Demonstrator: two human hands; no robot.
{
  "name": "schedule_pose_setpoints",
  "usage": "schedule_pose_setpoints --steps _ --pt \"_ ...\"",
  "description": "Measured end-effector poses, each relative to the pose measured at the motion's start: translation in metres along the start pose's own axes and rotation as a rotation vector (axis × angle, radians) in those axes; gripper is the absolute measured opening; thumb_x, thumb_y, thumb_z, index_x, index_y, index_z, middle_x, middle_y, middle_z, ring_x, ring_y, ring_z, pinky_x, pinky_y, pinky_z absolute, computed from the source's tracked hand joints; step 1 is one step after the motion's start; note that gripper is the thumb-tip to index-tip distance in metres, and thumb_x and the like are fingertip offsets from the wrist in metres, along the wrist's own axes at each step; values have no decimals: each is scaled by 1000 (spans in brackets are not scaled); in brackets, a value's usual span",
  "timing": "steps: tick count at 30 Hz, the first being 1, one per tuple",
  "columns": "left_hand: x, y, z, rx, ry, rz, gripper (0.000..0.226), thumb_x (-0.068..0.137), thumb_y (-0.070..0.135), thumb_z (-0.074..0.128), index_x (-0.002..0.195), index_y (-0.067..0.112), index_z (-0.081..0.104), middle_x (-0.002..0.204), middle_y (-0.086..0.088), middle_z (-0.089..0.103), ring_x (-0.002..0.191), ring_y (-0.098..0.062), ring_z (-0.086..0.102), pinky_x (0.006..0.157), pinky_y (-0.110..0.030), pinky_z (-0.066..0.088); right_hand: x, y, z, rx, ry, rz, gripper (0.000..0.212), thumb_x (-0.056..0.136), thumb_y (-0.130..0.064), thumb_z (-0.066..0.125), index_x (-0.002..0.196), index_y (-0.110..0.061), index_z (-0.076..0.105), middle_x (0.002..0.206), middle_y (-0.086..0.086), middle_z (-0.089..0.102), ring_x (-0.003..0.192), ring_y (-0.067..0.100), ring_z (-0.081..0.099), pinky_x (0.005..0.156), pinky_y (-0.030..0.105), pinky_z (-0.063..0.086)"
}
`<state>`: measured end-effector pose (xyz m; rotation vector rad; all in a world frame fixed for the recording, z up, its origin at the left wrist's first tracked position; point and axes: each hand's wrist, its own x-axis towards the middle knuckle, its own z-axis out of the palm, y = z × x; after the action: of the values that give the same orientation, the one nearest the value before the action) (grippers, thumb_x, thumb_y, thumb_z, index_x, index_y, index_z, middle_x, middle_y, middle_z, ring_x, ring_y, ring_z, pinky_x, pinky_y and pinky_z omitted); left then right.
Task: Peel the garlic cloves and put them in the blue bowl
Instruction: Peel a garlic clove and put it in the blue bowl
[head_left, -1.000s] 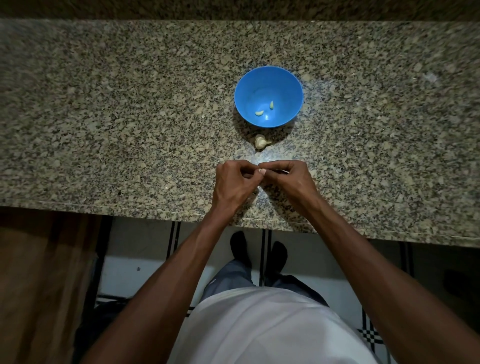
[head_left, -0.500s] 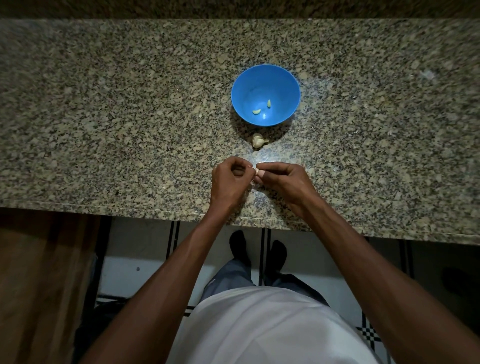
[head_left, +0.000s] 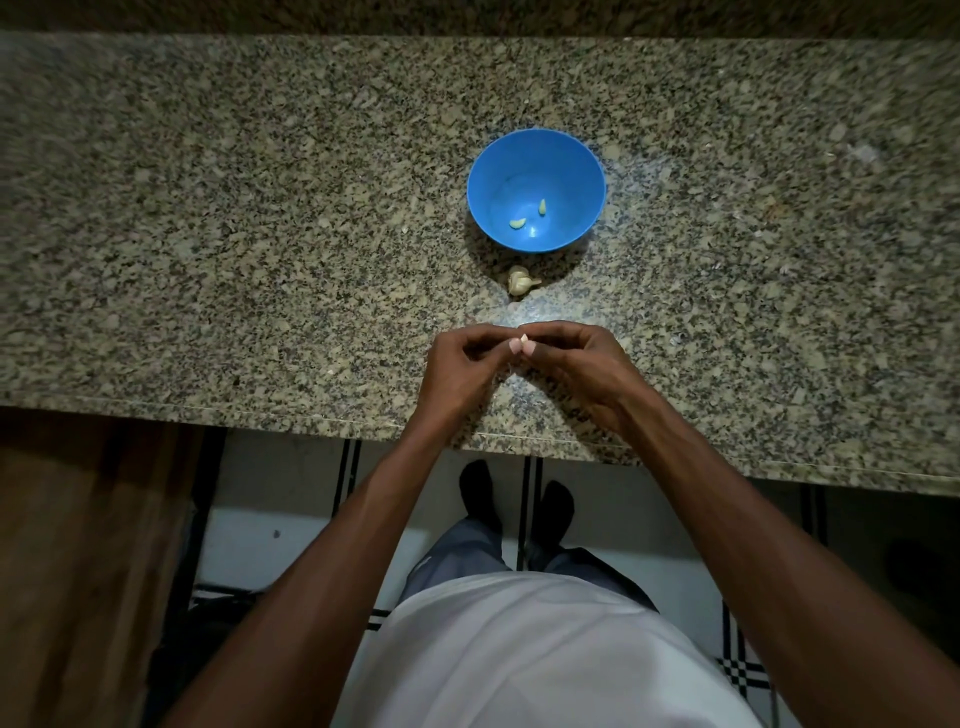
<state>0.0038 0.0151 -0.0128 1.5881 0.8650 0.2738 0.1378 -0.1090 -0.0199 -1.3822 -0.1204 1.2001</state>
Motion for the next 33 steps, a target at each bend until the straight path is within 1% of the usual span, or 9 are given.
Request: schedule_pose_setpoints --steps 3,7,10,17,23,26,28,30,33 --pt "2 1 -3 -26 -3 -29 14 89 12 81 102 6 81 96 -3 81 92 -15 77 86 -34 64 -1 -4 -1 -49 -8 -7 30 84 -6 85 112 1 77 110 17 79 107 32 76 95 40 61" --pt "5 0 -6 88 -31 -17 12 91 17 80 101 10 80 94 -1 80 90 -14 77 87 -39 64 -3 -8 -3 -74 -15 -14 27 87 -1 81 113 5 75 107 18 79 101 28 77 87 31 62" --pt "8 1 -6 153 -58 -4 13 91 21 80 100 12 80 92 0 80 87 -12 77 85 -40 64 -2 -8 -5 -59 -33 -13 21 89 0 78 109 6 75 106 20 79 103 31 77 91 34 63" --pt "11 3 -2 292 -66 16 10 92 25 79 96 15 78 87 6 78 80 -4 75 77 -26 63 1 -7 -6 -179 -13 -37 15 91 -3 77 103 7 76 100 21 78 92 28 77 88 37 64" --pt "9 8 -1 425 -74 98 11 97 21 72 100 11 74 84 6 72 71 1 66 60 -6 47 -1 -8 0 -307 19 -97 18 94 -6 77 103 8 74 97 23 78 87 31 77 91 52 63" --pt "9 8 -1 435 -63 86 13 98 22 70 102 10 72 85 5 72 69 0 64 57 -6 45 -1 -9 3 -327 57 -107 15 93 -8 79 100 5 75 93 20 79 87 40 77 88 57 63" --pt "8 8 -1 435 -82 66 13 100 22 67 104 10 70 88 3 71 68 0 61 55 -7 43 -2 -9 5 -342 65 -121 15 92 -8 80 99 4 75 91 19 79 82 35 78 85 56 64" --pt "8 6 -1 415 -121 39 13 101 25 65 105 13 67 90 3 70 70 -3 60 58 -13 43 -1 -7 5 -356 68 -143 13 91 -9 80 98 2 76 89 18 79 78 32 76 85 55 64" --pt "6 5 -3 338 -162 -15 16 102 29 62 106 14 65 89 4 68 72 -7 60 63 -23 46 1 -4 5 -360 71 -149 11 91 -9 81 97 -1 78 88 17 79 84 41 76 85 55 64"
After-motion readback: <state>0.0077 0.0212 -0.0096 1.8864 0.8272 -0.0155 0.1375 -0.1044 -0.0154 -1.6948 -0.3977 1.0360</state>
